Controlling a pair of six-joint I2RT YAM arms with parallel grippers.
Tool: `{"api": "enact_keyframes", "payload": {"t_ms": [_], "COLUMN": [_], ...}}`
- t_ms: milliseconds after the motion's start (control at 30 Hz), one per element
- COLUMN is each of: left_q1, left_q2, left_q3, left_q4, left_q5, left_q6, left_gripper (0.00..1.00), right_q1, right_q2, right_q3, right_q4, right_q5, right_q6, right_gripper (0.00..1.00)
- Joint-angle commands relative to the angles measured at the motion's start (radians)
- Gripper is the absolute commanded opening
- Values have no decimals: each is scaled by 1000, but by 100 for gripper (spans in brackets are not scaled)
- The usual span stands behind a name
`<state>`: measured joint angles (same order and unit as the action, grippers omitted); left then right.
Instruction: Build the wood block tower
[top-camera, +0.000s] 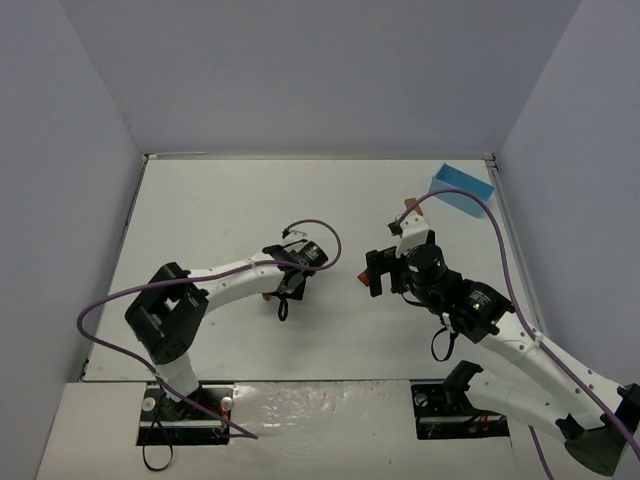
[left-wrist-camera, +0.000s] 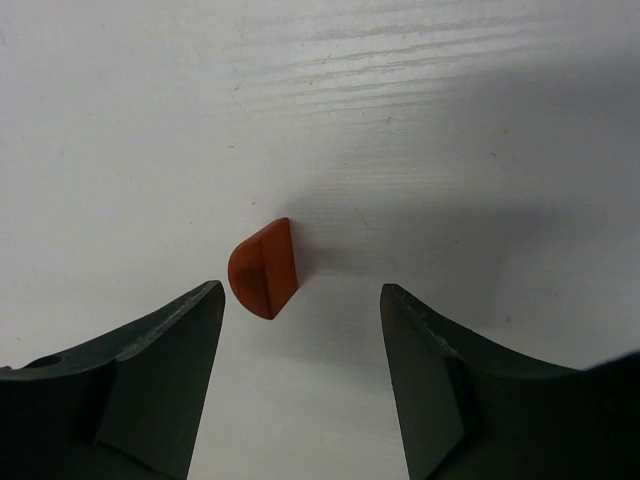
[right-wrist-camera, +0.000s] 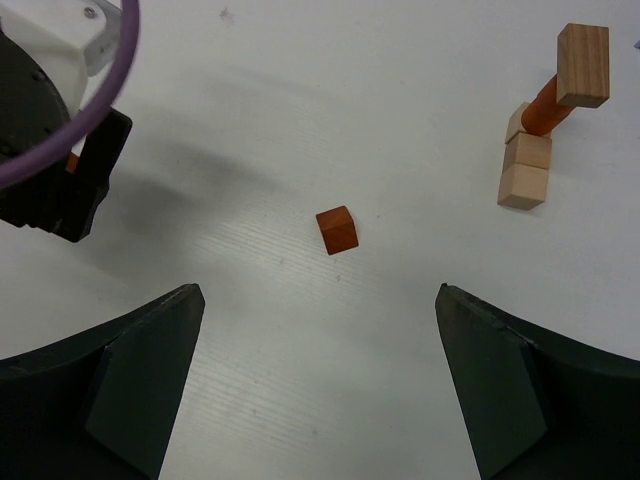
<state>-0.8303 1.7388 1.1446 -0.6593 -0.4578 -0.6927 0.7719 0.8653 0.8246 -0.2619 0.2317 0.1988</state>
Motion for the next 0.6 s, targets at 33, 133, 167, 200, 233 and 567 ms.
{"api": "enact_keyframes", "payload": {"t_ms": [33, 133, 167, 200, 233, 567], "left_q1": [33, 94, 116, 140, 163, 268], "left_q2": [-188, -265, -279, -292, -302, -264], "left_q3": [23, 0, -3, -7, -12, -97], "left_q4": [-22, -14, -15, -15, -13, 96], "left_q5": [42, 116, 142, 172, 207, 476], "left_q6": [-37, -19, -5, 3, 7, -24], "left_gripper": [60, 60, 60, 60, 60, 50], "right_q1": [-5, -6, -7, -8, -8, -8], "right_q2": [-19, -27, -30, -31, -31, -12], "right_q3": [51, 57, 57, 57, 57, 57], "right_q4": [16, 9, 8, 7, 6, 1], "right_q5": [28, 25, 22, 20, 18, -2], "right_q6": [-19, -19, -19, -20, -21, -4], "right_gripper": [100, 100, 100, 100, 100, 100]}}
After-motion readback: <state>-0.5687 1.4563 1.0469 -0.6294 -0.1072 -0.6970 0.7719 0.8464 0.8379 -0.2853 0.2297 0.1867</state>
